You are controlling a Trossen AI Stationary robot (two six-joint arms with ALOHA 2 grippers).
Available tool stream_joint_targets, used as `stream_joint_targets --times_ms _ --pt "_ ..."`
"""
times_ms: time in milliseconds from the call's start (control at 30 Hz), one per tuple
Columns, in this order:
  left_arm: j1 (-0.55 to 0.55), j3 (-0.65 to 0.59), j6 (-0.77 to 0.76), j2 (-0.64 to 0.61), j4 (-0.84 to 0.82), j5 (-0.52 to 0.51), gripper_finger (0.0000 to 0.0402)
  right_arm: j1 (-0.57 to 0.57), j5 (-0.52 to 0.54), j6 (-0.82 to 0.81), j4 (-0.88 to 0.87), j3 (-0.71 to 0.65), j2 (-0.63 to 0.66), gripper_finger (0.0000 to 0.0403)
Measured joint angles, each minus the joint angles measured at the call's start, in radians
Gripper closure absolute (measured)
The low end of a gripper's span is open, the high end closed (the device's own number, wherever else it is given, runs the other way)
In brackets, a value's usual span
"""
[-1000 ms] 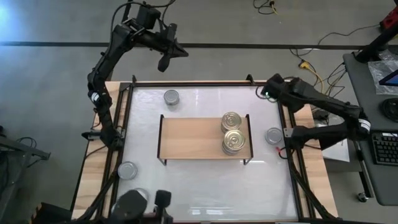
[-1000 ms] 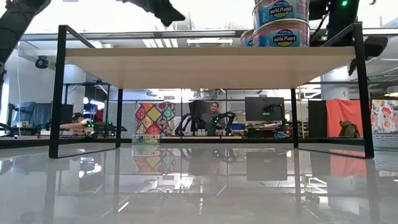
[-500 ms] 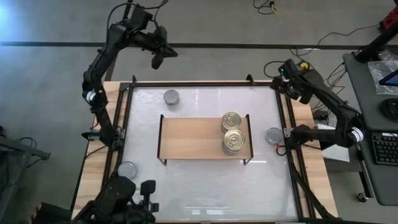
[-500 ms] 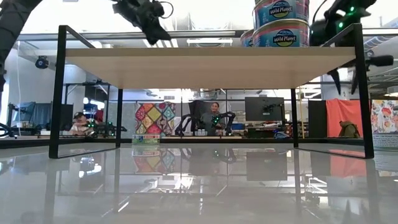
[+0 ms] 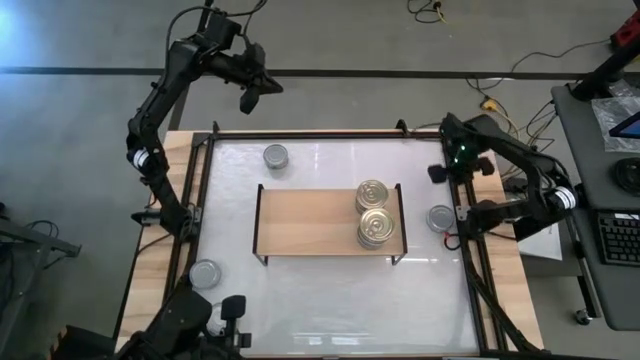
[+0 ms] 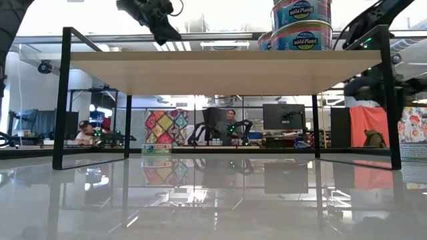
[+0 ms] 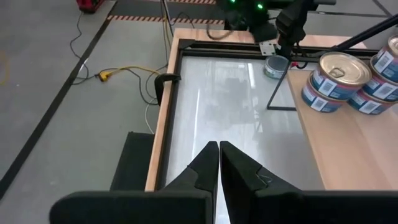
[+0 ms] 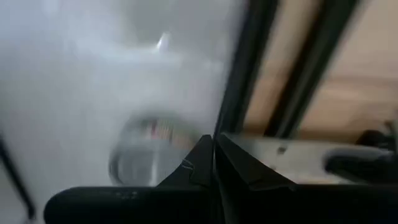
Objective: Stack canned seafood by type on shelf
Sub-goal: Put the green tuna can on the shelf
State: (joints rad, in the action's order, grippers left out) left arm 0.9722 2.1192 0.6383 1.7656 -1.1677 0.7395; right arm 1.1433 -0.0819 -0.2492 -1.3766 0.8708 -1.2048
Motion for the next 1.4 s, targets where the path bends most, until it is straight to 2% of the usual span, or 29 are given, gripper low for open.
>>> stream_joint_targets --times_ms 67,200,333,533,700,800,867,1000,1067,1167,1400 --pt "0.000 0.002 -0.015 -0.001 0.000 0.000 0.0401 -0.031 -0.051 0.061 -0.020 -0.038 0.022 0.0394" --pt "-0.002 0.001 -0.055 -0.001 -0.003 -0.021 0.0401 -0.116 -0.073 0.105 -0.027 -0.114 0.081 0.0394" --pt "-0.008 0.000 -0.068 -0.001 0.009 -0.027 0.0401 -0.225 -0.095 0.104 0.004 -0.108 0.089 0.0394" --pt "-0.010 0.006 -0.117 -0.001 0.016 -0.154 0.0401 -0.390 -0.094 0.157 0.032 -0.121 0.071 0.0394" --pt "-0.026 0.017 -0.198 -0.012 0.015 -0.214 0.0401 -0.531 -0.089 0.154 0.045 -0.123 0.073 0.0394" --pt "-0.048 0.032 -0.248 -0.021 0.013 -0.303 0.0401 -0.574 -0.091 0.043 0.097 -0.133 0.069 0.0394" --pt "-0.066 0.048 -0.273 -0.026 -0.003 -0.346 0.0402 -0.573 -0.127 -0.050 0.160 -0.141 0.082 0.0394" --pt "-0.115 0.078 -0.316 -0.036 -0.050 -0.365 0.0401 -0.574 -0.173 -0.180 0.258 -0.146 0.122 0.0394" --pt "-0.145 0.092 -0.322 -0.038 -0.070 -0.371 0.0401 -0.574 -0.150 -0.246 0.267 -0.146 0.148 0.0394" --pt "-0.198 0.098 -0.326 -0.048 -0.069 -0.405 0.0401 -0.574 -0.050 -0.367 0.252 -0.146 0.192 0.0394" --pt "-0.345 0.099 -0.331 -0.101 -0.068 -0.478 0.0401 -0.587 0.045 -0.937 0.272 -0.147 0.265 0.0393"
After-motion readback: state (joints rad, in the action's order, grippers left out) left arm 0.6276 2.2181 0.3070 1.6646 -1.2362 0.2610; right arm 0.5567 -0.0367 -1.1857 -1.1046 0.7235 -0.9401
